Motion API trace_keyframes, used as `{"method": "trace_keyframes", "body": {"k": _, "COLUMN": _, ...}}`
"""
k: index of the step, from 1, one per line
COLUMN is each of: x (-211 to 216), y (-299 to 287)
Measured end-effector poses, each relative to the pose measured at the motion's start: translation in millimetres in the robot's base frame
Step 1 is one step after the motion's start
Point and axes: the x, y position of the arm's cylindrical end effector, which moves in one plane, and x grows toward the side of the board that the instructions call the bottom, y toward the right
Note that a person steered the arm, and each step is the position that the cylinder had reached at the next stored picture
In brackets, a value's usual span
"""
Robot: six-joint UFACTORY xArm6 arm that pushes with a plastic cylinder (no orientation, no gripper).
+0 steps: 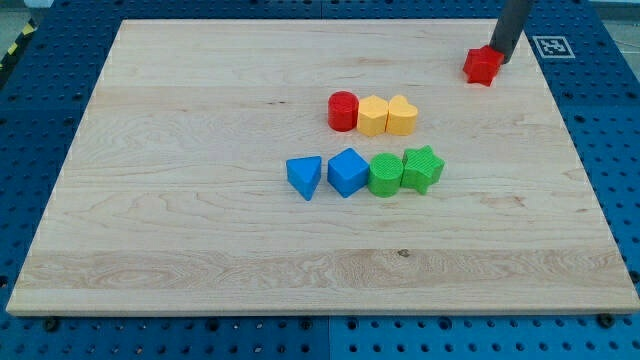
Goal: Slide the red star slightly to the left
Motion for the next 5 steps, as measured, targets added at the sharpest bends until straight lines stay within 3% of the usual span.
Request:
{"method": "trace_keyframes", "body": {"k": 2, "x": 3, "y": -24}}
{"method": "trace_keyframes", "body": {"k": 4, "x": 21, "y": 1}}
{"method": "trace_keyframes", "body": {"k": 5, "x": 23, "y": -30}}
